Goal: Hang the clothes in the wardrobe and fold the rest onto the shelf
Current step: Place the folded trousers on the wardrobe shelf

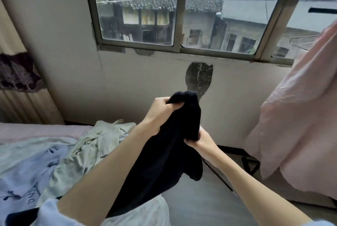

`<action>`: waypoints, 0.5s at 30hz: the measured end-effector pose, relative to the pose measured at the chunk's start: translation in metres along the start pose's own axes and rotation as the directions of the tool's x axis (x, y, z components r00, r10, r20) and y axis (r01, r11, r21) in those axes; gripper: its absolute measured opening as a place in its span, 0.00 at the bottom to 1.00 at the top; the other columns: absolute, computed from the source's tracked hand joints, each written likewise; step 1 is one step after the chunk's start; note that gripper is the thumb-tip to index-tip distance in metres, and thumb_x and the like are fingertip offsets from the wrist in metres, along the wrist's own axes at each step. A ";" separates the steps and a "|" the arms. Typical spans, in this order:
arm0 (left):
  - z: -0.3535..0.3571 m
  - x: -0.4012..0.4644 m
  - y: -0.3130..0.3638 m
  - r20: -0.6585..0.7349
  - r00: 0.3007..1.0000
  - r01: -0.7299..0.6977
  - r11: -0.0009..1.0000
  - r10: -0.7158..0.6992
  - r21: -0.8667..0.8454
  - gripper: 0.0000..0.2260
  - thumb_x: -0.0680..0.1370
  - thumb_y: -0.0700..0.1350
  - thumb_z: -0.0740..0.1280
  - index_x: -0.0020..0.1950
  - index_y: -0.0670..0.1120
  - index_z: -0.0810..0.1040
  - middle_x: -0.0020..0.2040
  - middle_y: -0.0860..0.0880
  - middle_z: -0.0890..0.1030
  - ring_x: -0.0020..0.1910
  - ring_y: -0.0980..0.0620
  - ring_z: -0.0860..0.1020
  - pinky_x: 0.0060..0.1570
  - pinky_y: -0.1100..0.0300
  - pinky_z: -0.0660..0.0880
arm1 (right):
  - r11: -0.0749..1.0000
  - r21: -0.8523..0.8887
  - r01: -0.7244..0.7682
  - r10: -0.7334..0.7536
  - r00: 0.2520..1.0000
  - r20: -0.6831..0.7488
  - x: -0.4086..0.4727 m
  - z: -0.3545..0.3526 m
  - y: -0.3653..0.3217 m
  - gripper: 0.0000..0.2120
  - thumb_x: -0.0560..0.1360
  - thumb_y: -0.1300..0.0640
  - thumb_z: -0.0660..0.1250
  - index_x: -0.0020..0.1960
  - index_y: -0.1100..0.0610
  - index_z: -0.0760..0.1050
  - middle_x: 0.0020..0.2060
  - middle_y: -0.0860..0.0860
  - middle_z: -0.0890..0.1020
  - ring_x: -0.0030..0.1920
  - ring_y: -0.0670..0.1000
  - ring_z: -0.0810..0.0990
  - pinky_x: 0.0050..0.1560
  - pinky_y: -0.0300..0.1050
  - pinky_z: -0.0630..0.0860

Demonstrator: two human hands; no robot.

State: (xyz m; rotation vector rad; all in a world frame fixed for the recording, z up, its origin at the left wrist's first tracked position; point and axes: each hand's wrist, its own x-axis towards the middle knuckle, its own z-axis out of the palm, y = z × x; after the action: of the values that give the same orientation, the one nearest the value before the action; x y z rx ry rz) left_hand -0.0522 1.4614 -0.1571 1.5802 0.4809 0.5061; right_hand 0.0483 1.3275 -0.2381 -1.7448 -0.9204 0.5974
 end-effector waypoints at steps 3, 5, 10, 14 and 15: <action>0.017 -0.002 0.034 0.025 1.000 -0.005 0.997 0.007 -0.080 0.06 0.76 0.42 0.68 0.40 0.44 0.80 0.35 0.49 0.83 0.36 0.52 0.82 0.39 0.59 0.78 | 0.998 -0.027 -0.057 0.057 0.998 -0.010 -0.012 -0.036 -0.018 0.13 0.72 0.66 0.67 0.54 0.53 0.73 0.49 0.53 0.81 0.51 0.51 0.80 0.52 0.43 0.76; 0.037 -0.004 0.057 0.038 0.999 -0.014 0.991 0.019 -0.136 0.05 0.76 0.41 0.67 0.41 0.44 0.80 0.34 0.49 0.83 0.35 0.52 0.82 0.35 0.61 0.78 | 0.994 -0.067 -0.088 0.088 0.996 -0.004 -0.027 -0.069 -0.025 0.13 0.72 0.65 0.67 0.54 0.53 0.74 0.49 0.52 0.82 0.50 0.50 0.81 0.52 0.43 0.77; 0.084 -0.008 0.105 0.065 0.996 -0.041 0.961 0.061 -0.272 0.04 0.76 0.42 0.67 0.43 0.43 0.80 0.35 0.48 0.84 0.34 0.52 0.83 0.31 0.62 0.77 | 0.967 -0.148 -0.206 0.206 0.978 -0.021 -0.077 -0.144 -0.033 0.06 0.71 0.63 0.69 0.44 0.52 0.79 0.40 0.48 0.84 0.42 0.46 0.83 0.47 0.40 0.78; 0.115 -0.018 0.139 0.137 0.978 -0.125 0.968 0.157 -0.218 0.03 0.76 0.42 0.68 0.44 0.44 0.80 0.37 0.49 0.85 0.39 0.50 0.82 0.36 0.59 0.79 | 0.950 -0.259 -0.176 0.131 0.974 -0.183 -0.117 -0.215 -0.063 0.04 0.73 0.62 0.69 0.47 0.57 0.79 0.42 0.52 0.84 0.42 0.47 0.83 0.47 0.41 0.78; 0.123 -0.023 0.146 0.159 0.965 -0.178 0.967 0.208 -0.183 0.02 0.75 0.41 0.69 0.46 0.46 0.80 0.40 0.49 0.85 0.42 0.49 0.82 0.40 0.59 0.79 | 0.948 -0.275 -0.157 0.095 0.969 -0.226 -0.129 -0.234 -0.073 0.06 0.74 0.60 0.69 0.50 0.59 0.79 0.44 0.53 0.84 0.42 0.47 0.83 0.48 0.41 0.78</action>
State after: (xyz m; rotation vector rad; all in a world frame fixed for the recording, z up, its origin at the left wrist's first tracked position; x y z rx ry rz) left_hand 0.0021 1.3387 -0.0189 1.5003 0.1440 0.5338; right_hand 0.1275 1.1056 -0.0927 -2.1008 -0.7796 0.3604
